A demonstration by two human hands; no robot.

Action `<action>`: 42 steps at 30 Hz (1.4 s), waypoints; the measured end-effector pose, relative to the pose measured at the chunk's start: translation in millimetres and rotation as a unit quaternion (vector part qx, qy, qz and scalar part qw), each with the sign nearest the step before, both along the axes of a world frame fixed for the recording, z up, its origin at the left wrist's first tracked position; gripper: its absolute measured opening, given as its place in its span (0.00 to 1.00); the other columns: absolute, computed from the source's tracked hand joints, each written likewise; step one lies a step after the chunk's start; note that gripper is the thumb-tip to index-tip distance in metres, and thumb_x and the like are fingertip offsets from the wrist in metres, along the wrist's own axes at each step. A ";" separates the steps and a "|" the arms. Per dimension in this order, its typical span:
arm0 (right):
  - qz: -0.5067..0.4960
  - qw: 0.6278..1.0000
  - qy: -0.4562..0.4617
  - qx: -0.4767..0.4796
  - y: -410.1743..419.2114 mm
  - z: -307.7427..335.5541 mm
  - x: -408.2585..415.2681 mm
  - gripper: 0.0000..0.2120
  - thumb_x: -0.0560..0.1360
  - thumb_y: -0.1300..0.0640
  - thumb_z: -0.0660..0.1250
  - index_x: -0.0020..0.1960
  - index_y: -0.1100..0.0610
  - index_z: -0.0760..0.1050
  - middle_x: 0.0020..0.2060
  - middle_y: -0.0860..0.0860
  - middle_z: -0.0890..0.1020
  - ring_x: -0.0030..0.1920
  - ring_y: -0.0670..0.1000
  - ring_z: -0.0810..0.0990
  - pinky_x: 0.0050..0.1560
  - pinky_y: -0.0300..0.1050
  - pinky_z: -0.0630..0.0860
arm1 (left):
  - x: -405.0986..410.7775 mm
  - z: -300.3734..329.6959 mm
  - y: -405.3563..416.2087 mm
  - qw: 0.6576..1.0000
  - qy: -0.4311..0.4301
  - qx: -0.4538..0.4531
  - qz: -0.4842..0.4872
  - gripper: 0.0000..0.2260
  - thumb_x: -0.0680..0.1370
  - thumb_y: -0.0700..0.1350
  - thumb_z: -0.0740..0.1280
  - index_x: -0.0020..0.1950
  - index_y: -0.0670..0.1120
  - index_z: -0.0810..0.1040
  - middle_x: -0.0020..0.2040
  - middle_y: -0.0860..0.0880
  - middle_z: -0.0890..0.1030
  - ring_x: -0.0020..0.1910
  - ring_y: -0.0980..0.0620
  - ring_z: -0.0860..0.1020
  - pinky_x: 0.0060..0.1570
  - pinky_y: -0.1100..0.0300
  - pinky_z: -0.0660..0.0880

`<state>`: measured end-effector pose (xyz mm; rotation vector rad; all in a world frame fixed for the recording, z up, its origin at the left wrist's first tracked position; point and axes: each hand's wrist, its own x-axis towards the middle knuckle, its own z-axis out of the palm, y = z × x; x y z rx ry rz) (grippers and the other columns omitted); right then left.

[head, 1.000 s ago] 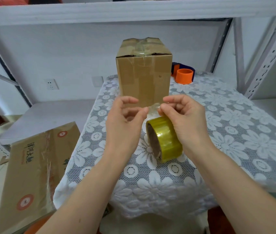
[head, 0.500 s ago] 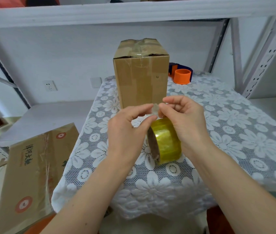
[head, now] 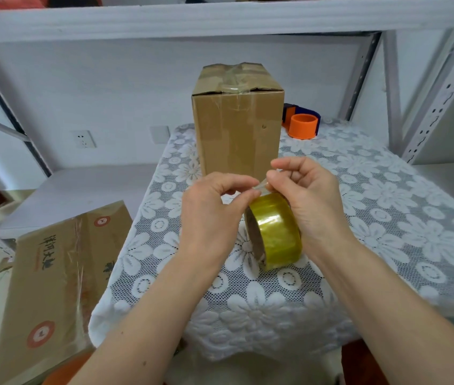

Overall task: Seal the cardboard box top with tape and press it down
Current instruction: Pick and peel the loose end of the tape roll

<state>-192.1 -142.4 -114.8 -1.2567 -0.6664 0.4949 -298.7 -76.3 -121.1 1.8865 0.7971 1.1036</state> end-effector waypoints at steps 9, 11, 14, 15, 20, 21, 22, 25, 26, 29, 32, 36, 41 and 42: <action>-0.121 0.922 -0.354 -0.103 -2.7 -5.9 -3.1 0.02 0.76 0.56 0.66 0.45 0.54 0.77 0.40 0.46 0.78 0.46 0.46 0.76 0.47 0.35 0.71 | 4.9 -4.0 -0.2 0.998 0.027 0.062 0.001 0.02 0.71 0.45 0.73 0.42 0.53 0.84 0.46 0.59 0.79 0.54 0.58 0.75 0.56 0.69 0.68; -0.116 0.904 -0.394 -0.116 -1.2 -11.0 -8.5 0.06 0.78 0.55 0.63 0.46 0.55 0.78 0.44 0.49 0.73 0.48 0.47 0.72 0.46 0.32 0.68 | 5.9 -3.8 -0.5 0.998 0.023 0.060 -0.004 0.03 0.72 0.45 0.72 0.43 0.52 0.84 0.43 0.58 0.82 0.50 0.57 0.77 0.54 0.61 0.72; -0.130 0.916 -0.364 -0.111 0.5 -9.7 -3.0 0.08 0.79 0.58 0.61 0.48 0.57 0.78 0.48 0.49 0.68 0.48 0.41 0.70 0.50 0.31 0.68 | 5.5 -3.2 0.9 0.999 0.010 0.047 -0.010 0.04 0.72 0.45 0.72 0.41 0.55 0.83 0.40 0.58 0.83 0.46 0.58 0.78 0.51 0.61 0.74; -0.133 0.923 -0.344 -0.106 0.2 -6.8 1.6 0.08 0.79 0.58 0.60 0.48 0.56 0.78 0.49 0.48 0.67 0.49 0.39 0.70 0.52 0.33 0.70 | 5.0 -2.9 1.6 0.999 0.007 0.042 -0.013 0.06 0.72 0.44 0.72 0.40 0.55 0.82 0.39 0.58 0.82 0.45 0.58 0.79 0.50 0.61 0.74; 0.047 0.964 -0.217 -0.144 -6.2 0.2 13.7 0.07 0.76 0.55 0.66 0.42 0.51 0.81 0.47 0.49 0.81 0.48 0.47 0.79 0.51 0.45 0.74 | 2.4 -1.5 4.7 0.999 -0.010 -0.018 -0.050 0.05 0.73 0.41 0.71 0.41 0.52 0.82 0.36 0.57 0.82 0.37 0.63 0.77 0.41 0.72 0.73; 0.073 0.967 -0.189 -0.152 -6.7 -2.1 13.7 0.05 0.75 0.54 0.68 0.42 0.51 0.82 0.45 0.50 0.83 0.47 0.48 0.81 0.51 0.47 0.76 | 1.8 -1.5 5.7 0.998 -0.014 -0.035 -0.058 0.05 0.74 0.41 0.71 0.44 0.51 0.82 0.37 0.55 0.82 0.37 0.62 0.77 0.41 0.72 0.73; 0.079 0.971 -0.166 -0.154 -6.6 -4.2 13.8 0.04 0.73 0.53 0.70 0.42 0.52 0.83 0.43 0.50 0.85 0.47 0.50 0.82 0.52 0.50 0.77 | 1.4 -1.6 6.5 0.997 -0.017 -0.050 -0.064 0.06 0.74 0.42 0.71 0.48 0.51 0.82 0.37 0.53 0.82 0.38 0.62 0.77 0.41 0.72 0.73; 0.065 0.984 -0.102 -0.131 -5.5 -6.0 16.0 0.02 0.70 0.54 0.73 0.40 0.51 0.83 0.41 0.50 0.86 0.45 0.51 0.83 0.52 0.50 0.78 | 1.1 -1.5 6.9 0.993 -0.025 -0.090 -0.075 0.09 0.74 0.43 0.71 0.52 0.52 0.79 0.35 0.50 0.82 0.37 0.61 0.79 0.40 0.74 0.73; 0.064 0.986 -0.088 -0.123 -5.3 -5.7 16.9 0.01 0.69 0.55 0.74 0.40 0.51 0.83 0.40 0.50 0.86 0.44 0.49 0.83 0.52 0.48 0.78 | 1.2 -0.9 6.6 0.991 -0.030 -0.101 -0.076 0.08 0.74 0.43 0.71 0.51 0.52 0.79 0.36 0.50 0.82 0.37 0.61 0.79 0.39 0.74 0.73; 0.075 0.987 -0.070 -0.124 -5.9 -3.7 16.6 0.02 0.70 0.55 0.74 0.39 0.53 0.82 0.40 0.51 0.85 0.41 0.48 0.82 0.48 0.45 0.78 | 1.2 -0.6 7.3 0.990 -0.037 -0.114 -0.072 0.04 0.73 0.42 0.72 0.44 0.50 0.81 0.37 0.51 0.82 0.36 0.63 0.79 0.37 0.74 0.73; 0.065 0.986 -0.062 -0.138 -5.3 -2.8 13.8 0.09 0.71 0.55 0.72 0.33 0.54 0.78 0.35 0.53 0.81 0.36 0.48 0.77 0.41 0.43 0.75 | 1.6 -1.6 8.5 0.992 -0.032 -0.102 -0.072 0.03 0.74 0.41 0.71 0.42 0.49 0.82 0.36 0.52 0.81 0.34 0.63 0.77 0.38 0.73 0.74; 0.051 0.986 -0.051 -0.149 -4.8 -2.8 12.2 0.13 0.73 0.54 0.71 0.31 0.53 0.74 0.31 0.50 0.78 0.33 0.47 0.75 0.39 0.42 0.72 | 0.4 -2.8 11.6 0.994 -0.017 -0.083 -0.070 0.06 0.76 0.45 0.69 0.48 0.55 0.83 0.42 0.56 0.83 0.45 0.63 0.80 0.51 0.64 0.77; 0.020 0.992 -0.016 -0.121 -5.8 -2.9 14.7 0.11 0.73 0.53 0.71 0.33 0.54 0.76 0.33 0.51 0.78 0.36 0.48 0.76 0.41 0.44 0.74 | -7.1 1.1 10.5 0.990 0.031 -0.137 -0.028 0.06 0.74 0.51 0.71 0.47 0.51 0.82 0.45 0.50 0.82 0.37 0.55 0.80 0.40 0.60 0.80; 0.011 0.993 -0.009 -0.114 -5.4 -3.5 14.4 0.11 0.73 0.53 0.71 0.34 0.54 0.76 0.34 0.52 0.78 0.37 0.49 0.77 0.42 0.45 0.75 | -8.5 2.8 8.4 0.984 0.036 -0.169 -0.043 0.08 0.74 0.51 0.70 0.45 0.47 0.82 0.38 0.49 0.82 0.32 0.54 0.78 0.34 0.62 0.79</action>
